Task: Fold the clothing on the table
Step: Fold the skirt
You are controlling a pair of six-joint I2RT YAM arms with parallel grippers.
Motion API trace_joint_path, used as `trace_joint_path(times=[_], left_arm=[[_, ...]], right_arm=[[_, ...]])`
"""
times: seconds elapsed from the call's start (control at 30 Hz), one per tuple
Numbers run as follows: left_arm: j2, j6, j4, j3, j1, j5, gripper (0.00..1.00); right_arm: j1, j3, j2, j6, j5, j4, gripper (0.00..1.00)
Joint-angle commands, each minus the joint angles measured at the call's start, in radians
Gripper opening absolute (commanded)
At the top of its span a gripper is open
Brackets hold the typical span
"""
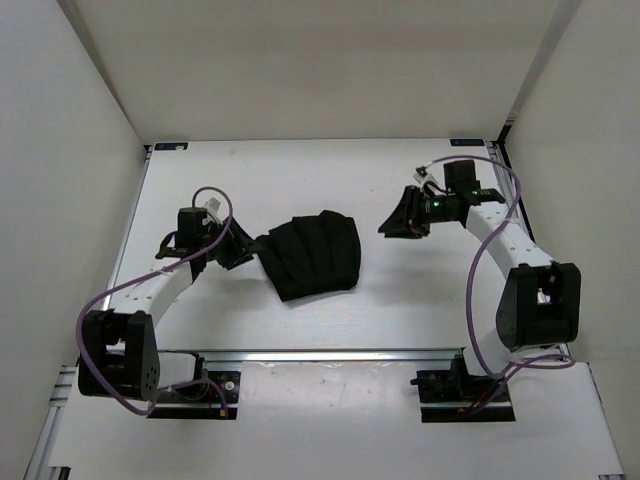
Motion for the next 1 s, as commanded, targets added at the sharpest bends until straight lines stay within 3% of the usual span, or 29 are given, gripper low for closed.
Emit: trace_joint_path(times=[0.0, 0.03, 0.1, 0.17, 0.33, 0.87, 0.93, 0.97], left_arm=[[-0.065, 0.188, -0.242, 0.022, -0.005, -0.213, 0.60], [-0.076, 0.196, -0.261, 0.010, 0.014, -0.235, 0.76], [-0.087, 0.241, -0.316, -0.009, 0.035, -0.255, 0.98], [-0.100, 0.281, -0.362, -0.018, 0.055, -0.273, 0.99], [-0.209, 0.340, -0.388, -0.096, 0.150, -0.258, 0.99], [-0.169, 0.372, -0.391, -0.059, 0.146, -0.238, 0.99], [-0.162, 0.395, -0.398, -0.044, 0.115, -0.267, 0.99], [-0.160, 0.400, -0.401, -0.035, 0.112, -0.281, 0.99]], right_arm=[[-0.065, -0.088, -0.061, -0.109, 0.139, -0.102, 0.42], [-0.085, -0.099, -0.082, -0.122, 0.201, -0.140, 0.47], [-0.108, -0.145, -0.105, -0.177, 0.303, -0.169, 0.48], [-0.127, -0.177, -0.122, -0.201, 0.406, -0.199, 0.48], [-0.213, -0.260, -0.164, -0.194, 0.426, -0.174, 0.48], [-0.230, -0.228, -0.118, -0.212, 0.386, -0.169, 0.51], [-0.230, -0.222, -0.112, -0.218, 0.368, -0.160, 0.58], [-0.228, -0.220, -0.110, -0.220, 0.354, -0.162, 0.73]])
